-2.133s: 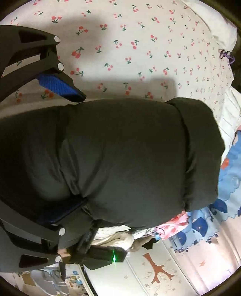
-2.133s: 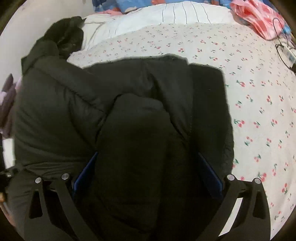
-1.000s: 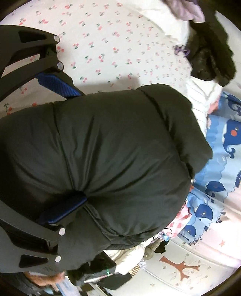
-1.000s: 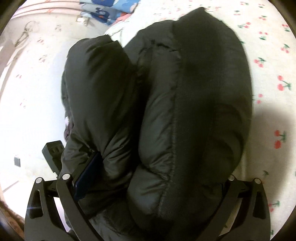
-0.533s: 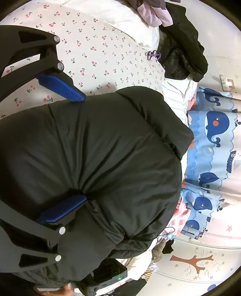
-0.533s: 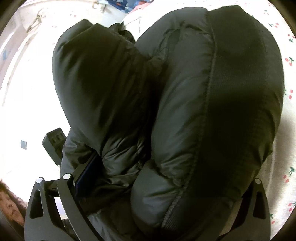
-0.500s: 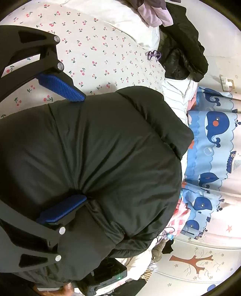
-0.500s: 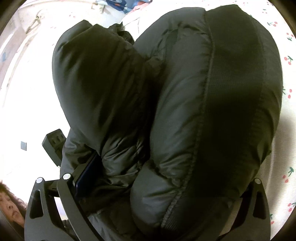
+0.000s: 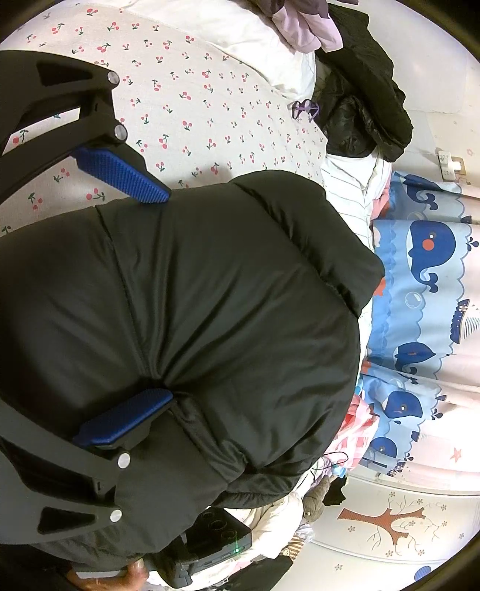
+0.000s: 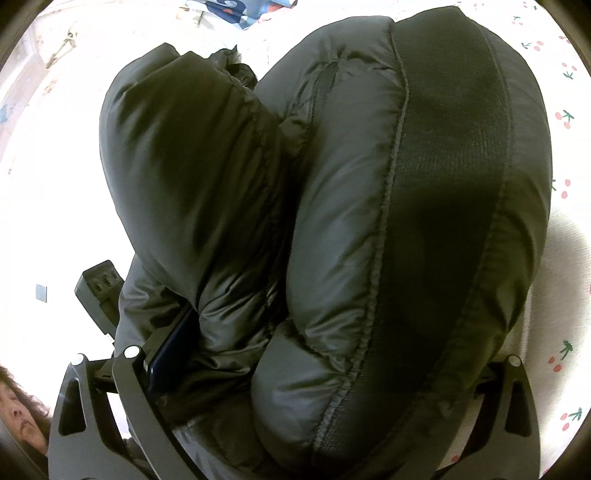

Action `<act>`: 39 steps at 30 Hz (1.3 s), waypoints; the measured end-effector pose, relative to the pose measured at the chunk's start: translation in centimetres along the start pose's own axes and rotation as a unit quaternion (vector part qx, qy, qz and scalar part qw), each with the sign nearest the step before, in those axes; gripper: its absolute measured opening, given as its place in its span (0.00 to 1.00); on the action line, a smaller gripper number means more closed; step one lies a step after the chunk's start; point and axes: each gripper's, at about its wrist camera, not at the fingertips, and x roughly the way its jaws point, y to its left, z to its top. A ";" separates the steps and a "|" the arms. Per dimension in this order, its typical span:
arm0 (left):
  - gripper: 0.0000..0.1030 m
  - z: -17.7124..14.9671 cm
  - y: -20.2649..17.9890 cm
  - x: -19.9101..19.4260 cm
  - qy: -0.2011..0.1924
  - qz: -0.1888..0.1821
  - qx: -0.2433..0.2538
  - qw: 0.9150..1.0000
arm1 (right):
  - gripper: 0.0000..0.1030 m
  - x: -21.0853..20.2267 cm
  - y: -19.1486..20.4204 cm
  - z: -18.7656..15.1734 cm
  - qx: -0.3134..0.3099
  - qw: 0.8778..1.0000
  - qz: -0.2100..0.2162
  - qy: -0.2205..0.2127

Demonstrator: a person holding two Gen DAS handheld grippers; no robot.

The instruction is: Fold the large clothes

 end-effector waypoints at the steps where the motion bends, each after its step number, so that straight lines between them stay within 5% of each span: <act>1: 0.93 0.1 0.4 0.1 0.007 -0.018 -0.010 1.000 | 0.94 -0.2 -0.1 0.0 0.001 1.000 0.000 0.000; 3: 0.93 0.4 2.0 0.3 0.028 -0.068 -0.053 0.996 | 0.94 -0.5 -0.3 0.2 0.005 1.000 0.002 -0.001; 5: 0.93 0.9 4.7 0.7 0.051 -0.129 -0.123 0.983 | 0.94 -0.7 -0.6 0.2 0.006 1.000 0.003 -0.001; 7: 0.93 0.8 7.4 1.3 0.071 -0.190 -0.195 0.960 | 0.94 -0.9 -1.0 0.2 0.008 1.000 0.003 -0.002; 9: 0.93 0.1 10.2 2.9 0.111 -0.238 -0.268 0.927 | 0.93 -1.1 -1.4 0.2 0.010 1.000 0.004 -0.003; 12: 0.94 -1.4 11.3 5.4 0.165 -0.233 -0.299 0.910 | 0.93 -1.4 -1.8 0.2 0.014 1.000 0.005 -0.004; 15: 0.94 -1.8 9.6 6.5 0.187 -0.297 -0.298 0.888 | 0.94 -1.5 -2.0 0.2 0.010 1.000 0.005 -0.006; 17: 0.94 -0.7 7.2 5.2 0.161 -0.275 -0.236 0.918 | 0.94 -1.2 -1.5 0.0 -0.011 1.000 0.010 -0.010; 18: 0.94 -0.1 6.3 4.3 0.145 -0.277 -0.209 0.926 | 0.94 -1.3 -1.1 -0.1 -0.020 1.000 0.011 -0.013; 22: 0.92 2.4 6.2 -0.8 0.057 -0.297 -0.176 0.937 | 0.94 -2.9 2.6 0.3 -0.096 0.991 0.069 -0.063; 27: 0.92 3.3 9.2 -6.7 -0.019 -0.258 -0.160 0.953 | 0.94 -0.7 6.4 1.7 -0.136 0.977 0.145 -0.079; 29: 0.92 3.3 11.2 -6.8 -0.009 -0.212 -0.157 0.964 | 0.94 2.4 5.9 1.8 -0.130 0.985 0.108 -0.038; 30: 0.92 2.8 12.1 -6.0 0.019 -0.176 -0.156 0.972 | 0.94 5.1 4.7 1.6 -0.118 0.992 0.032 0.009; 32: 0.93 1.2 14.5 -2.5 0.098 -0.116 -0.187 0.971 | 0.93 6.9 2.0 1.1 -0.082 0.995 -0.037 0.044; 34: 0.94 -0.1 16.5 -1.0 0.119 -0.117 -0.235 0.958 | 0.93 4.5 1.1 1.1 -0.060 0.997 -0.038 0.027; 37: 0.94 1.1 16.5 -2.7 0.102 -0.094 -0.219 0.966 | 0.93 -0.7 1.7 0.7 -0.064 0.995 -0.077 -0.021; 39: 0.94 2.1 16.3 -3.7 0.083 -0.084 -0.211 0.970 | 0.93 -4.8 3.8 0.6 -0.107 0.978 -0.146 -0.102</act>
